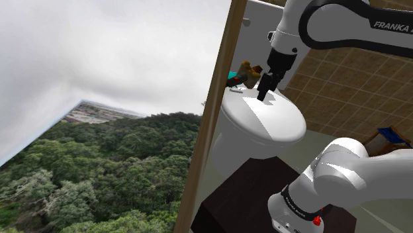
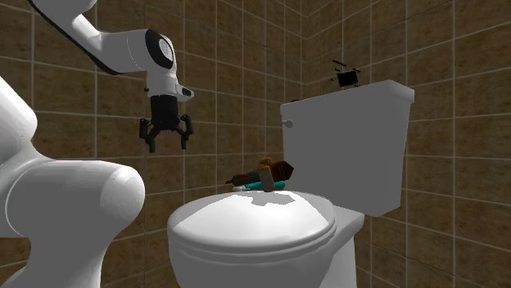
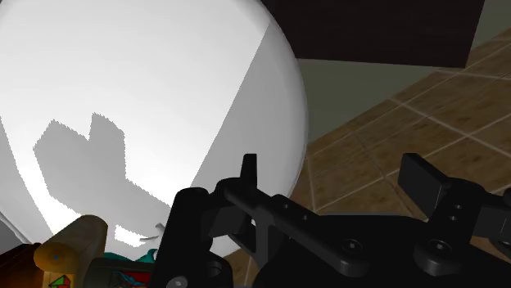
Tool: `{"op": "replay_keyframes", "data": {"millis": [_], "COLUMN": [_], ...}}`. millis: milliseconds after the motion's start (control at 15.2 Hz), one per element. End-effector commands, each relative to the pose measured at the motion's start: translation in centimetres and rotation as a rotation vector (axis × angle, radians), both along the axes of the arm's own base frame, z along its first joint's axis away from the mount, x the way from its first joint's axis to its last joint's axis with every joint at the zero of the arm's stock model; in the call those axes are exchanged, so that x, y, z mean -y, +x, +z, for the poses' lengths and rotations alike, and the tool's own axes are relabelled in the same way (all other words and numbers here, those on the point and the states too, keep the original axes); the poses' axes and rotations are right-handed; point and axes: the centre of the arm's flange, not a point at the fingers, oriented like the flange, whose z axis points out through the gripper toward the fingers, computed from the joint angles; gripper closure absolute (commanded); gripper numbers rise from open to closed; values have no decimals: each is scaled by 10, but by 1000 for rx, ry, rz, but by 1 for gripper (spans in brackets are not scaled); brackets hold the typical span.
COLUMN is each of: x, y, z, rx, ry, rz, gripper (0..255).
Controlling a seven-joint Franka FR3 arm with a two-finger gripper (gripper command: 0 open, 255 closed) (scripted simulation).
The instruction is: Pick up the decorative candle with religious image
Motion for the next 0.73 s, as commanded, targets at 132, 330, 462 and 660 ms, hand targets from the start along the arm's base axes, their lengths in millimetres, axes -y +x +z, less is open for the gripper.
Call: {"op": "replay_keyframes", "data": {"millis": [132,330,462,660], "x": [18,46,64,92], "y": [19,46,65,92], "z": [-2,-4,-6,-8], "rx": [4,10,13,19], "ry": [0,0,0,0], "rz": [-7,-17,-24,-34], "gripper": [0,0,0,0]}}
